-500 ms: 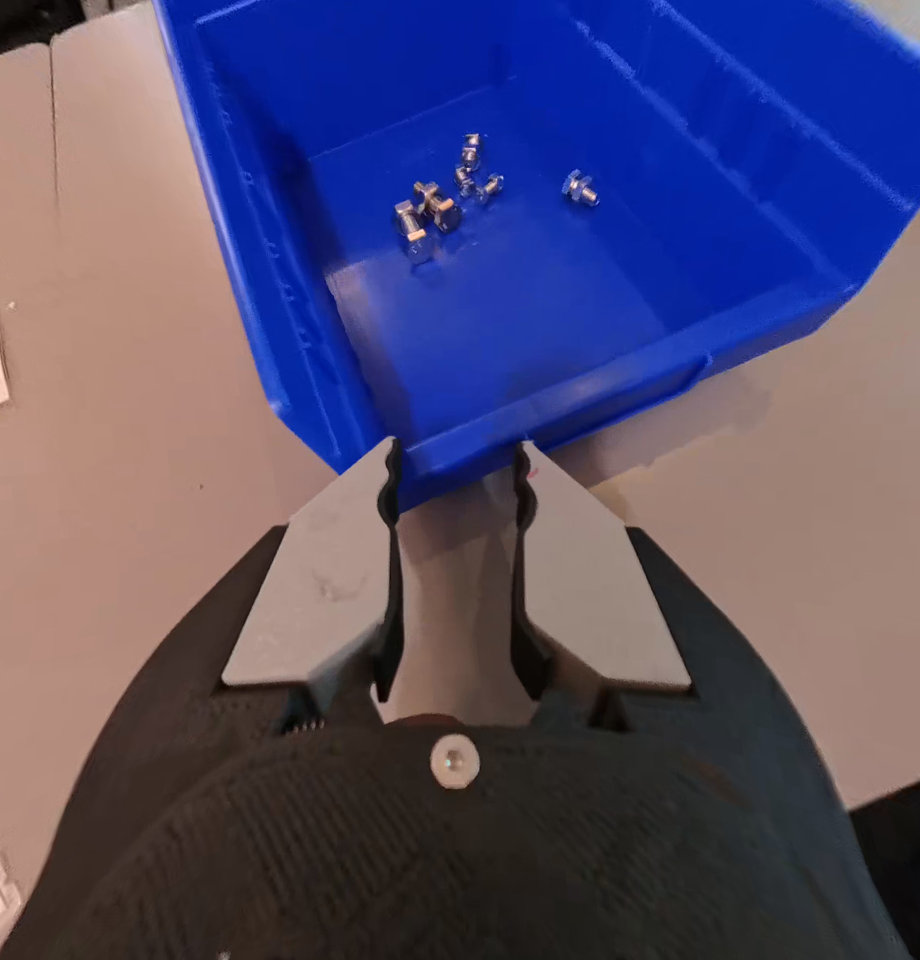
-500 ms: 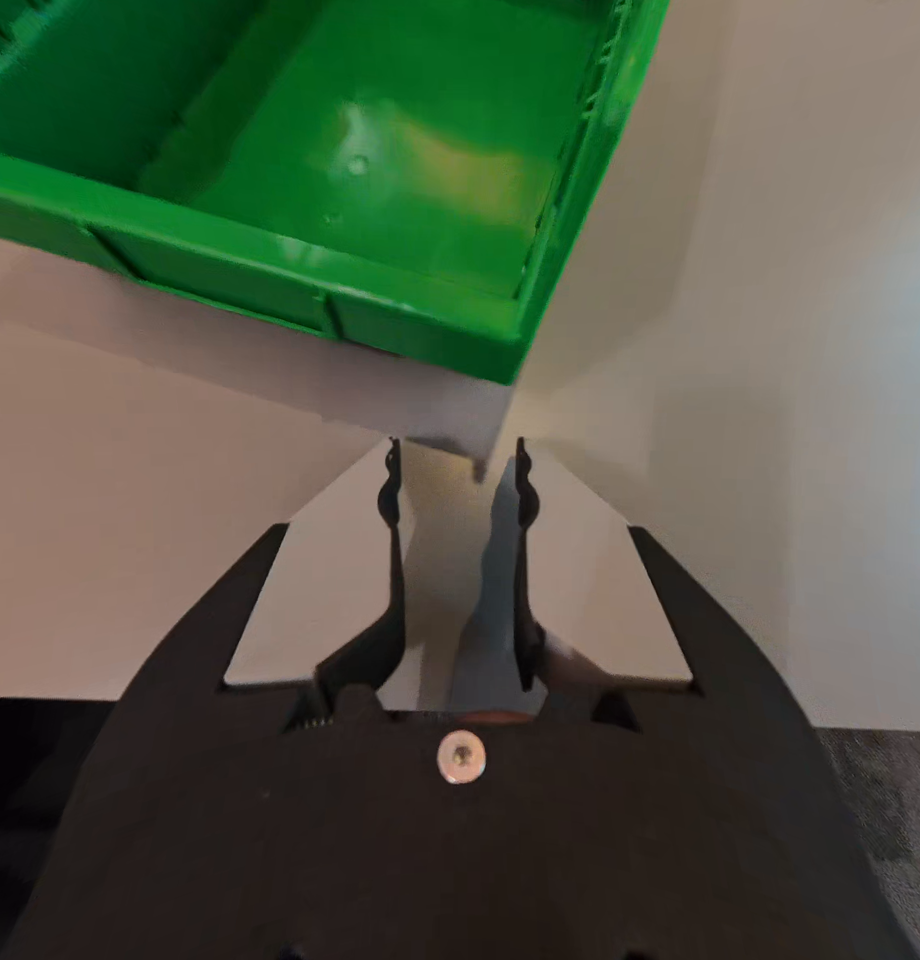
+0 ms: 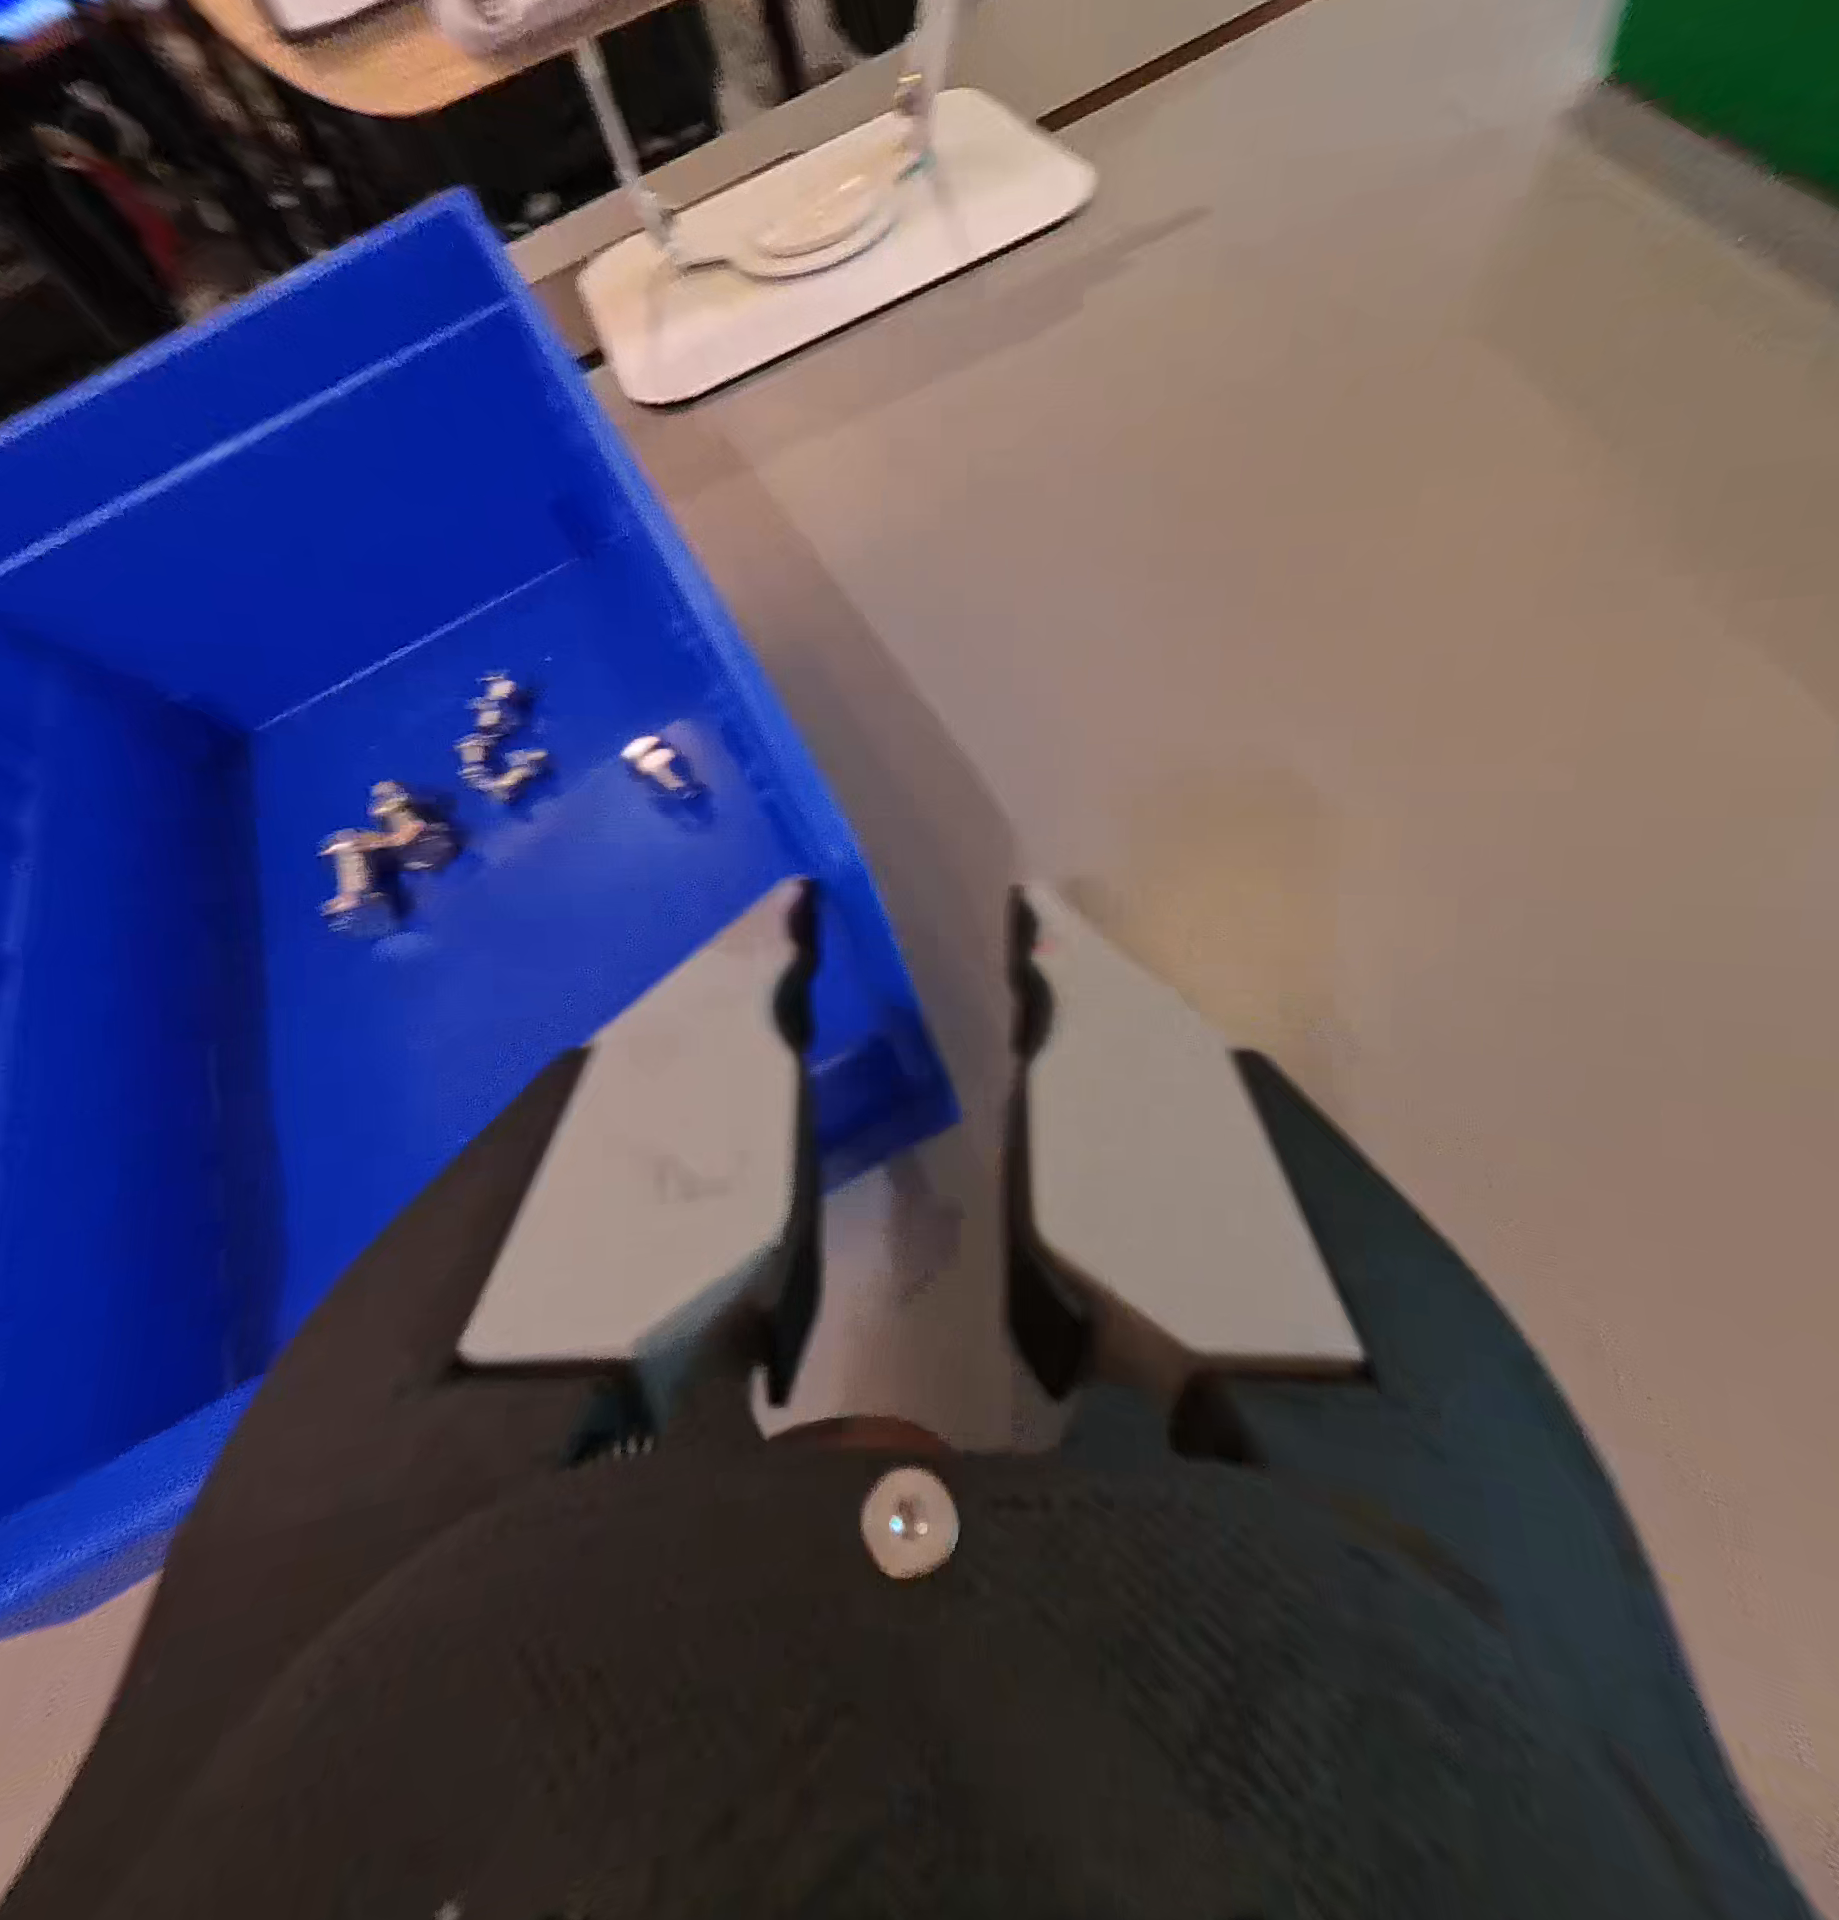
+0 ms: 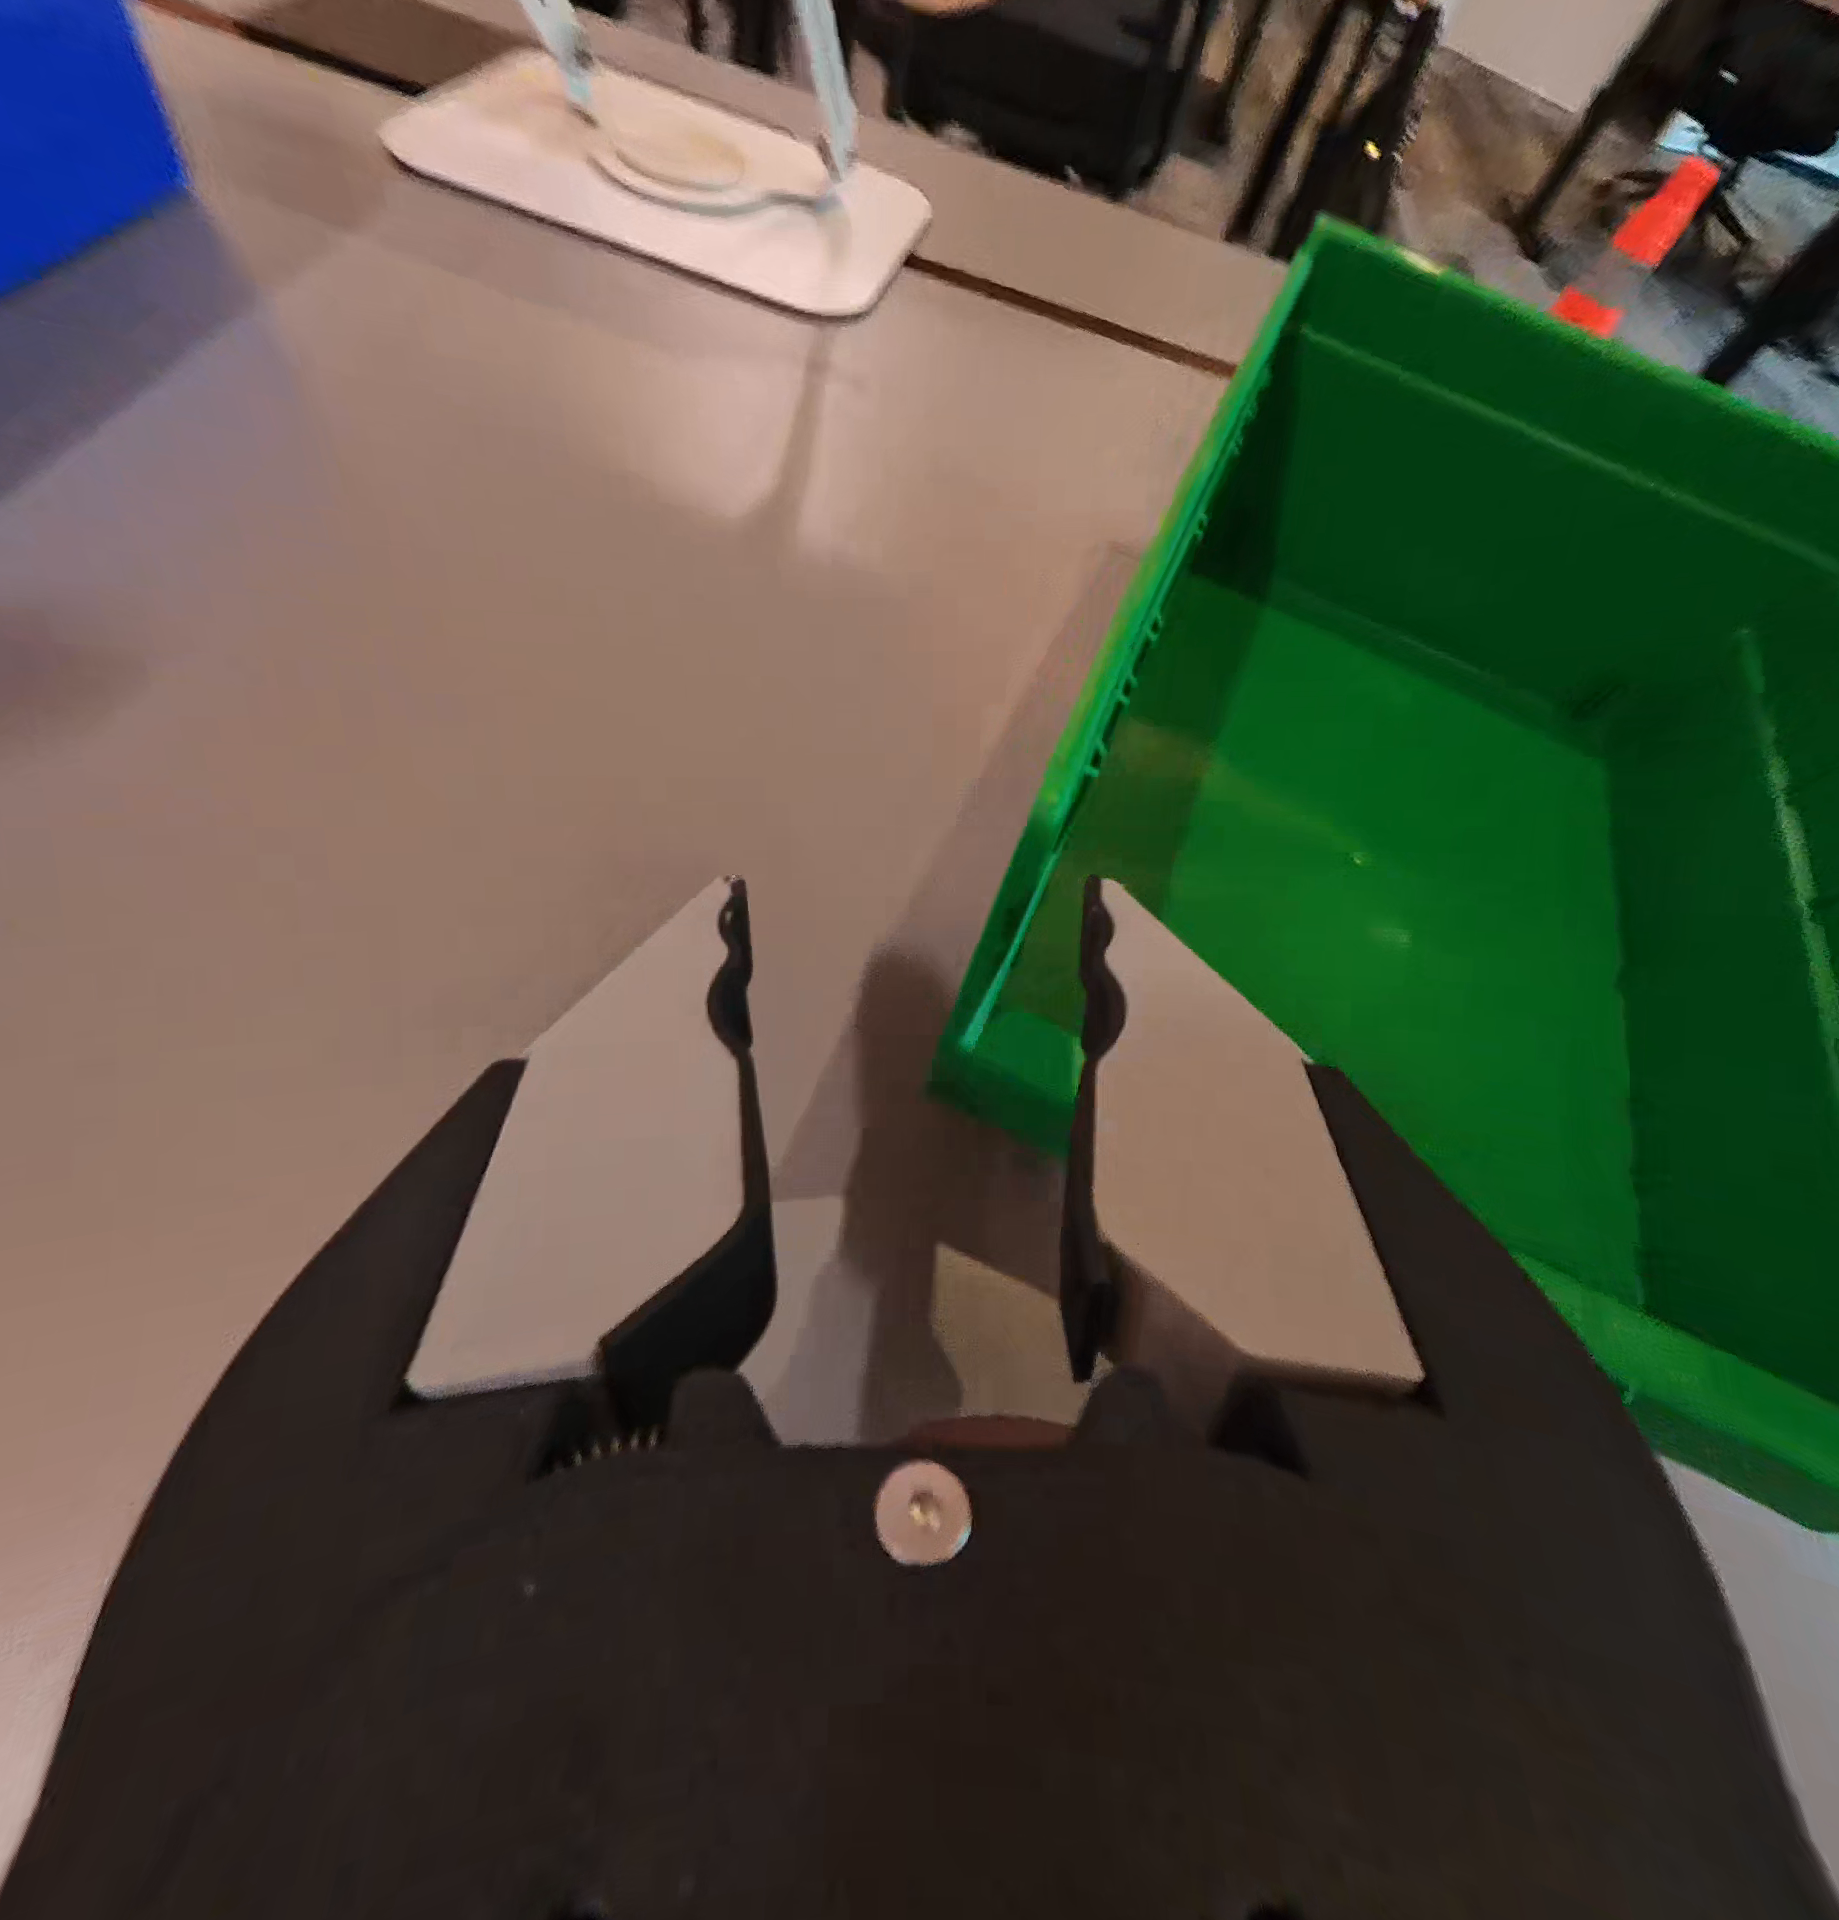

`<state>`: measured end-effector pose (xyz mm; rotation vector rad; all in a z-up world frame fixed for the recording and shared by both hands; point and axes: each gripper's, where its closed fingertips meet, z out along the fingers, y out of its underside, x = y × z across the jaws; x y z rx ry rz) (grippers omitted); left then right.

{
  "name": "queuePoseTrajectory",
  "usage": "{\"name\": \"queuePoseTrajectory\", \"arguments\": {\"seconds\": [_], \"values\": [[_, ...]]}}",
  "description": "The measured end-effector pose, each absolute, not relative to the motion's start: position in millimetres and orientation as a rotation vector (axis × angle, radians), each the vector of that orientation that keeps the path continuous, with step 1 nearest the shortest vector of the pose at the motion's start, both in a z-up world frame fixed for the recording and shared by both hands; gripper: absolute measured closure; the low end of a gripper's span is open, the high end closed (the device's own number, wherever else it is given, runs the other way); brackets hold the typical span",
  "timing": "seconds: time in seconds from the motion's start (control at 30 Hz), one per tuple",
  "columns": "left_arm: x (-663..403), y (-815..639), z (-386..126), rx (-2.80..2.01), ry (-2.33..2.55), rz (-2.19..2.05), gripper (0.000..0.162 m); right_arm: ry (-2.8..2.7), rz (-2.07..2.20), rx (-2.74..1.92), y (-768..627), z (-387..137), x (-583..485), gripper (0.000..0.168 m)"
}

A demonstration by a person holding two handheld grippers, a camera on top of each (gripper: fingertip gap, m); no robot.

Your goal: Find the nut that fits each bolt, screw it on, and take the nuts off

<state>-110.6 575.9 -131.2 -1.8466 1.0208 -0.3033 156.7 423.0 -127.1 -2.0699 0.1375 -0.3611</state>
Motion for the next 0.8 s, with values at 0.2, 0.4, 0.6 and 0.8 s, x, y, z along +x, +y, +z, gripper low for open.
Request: {"name": "queuePoseTrajectory", "arguments": {"seconds": [0.2,0.4,0.6,0.8], "values": [[-140,598,-134,-1.862,0.951,-0.280,0.153,0.234,-0.430,-2.101,406,-151,193,0.132],[-157,600,-150,-1.899,0.933,-0.300,0.138,0.235,-0.517,-2.092,394,-149,206,0.136],[-158,599,-149,-1.888,0.917,-0.292,0.133,0.235,-0.511,-2.089,393,-149,205,0.136],[-156,600,-151,-1.894,0.916,-0.291,0.127,0.243,-0.499,-2.091,392,-149,207,0.133]]}}
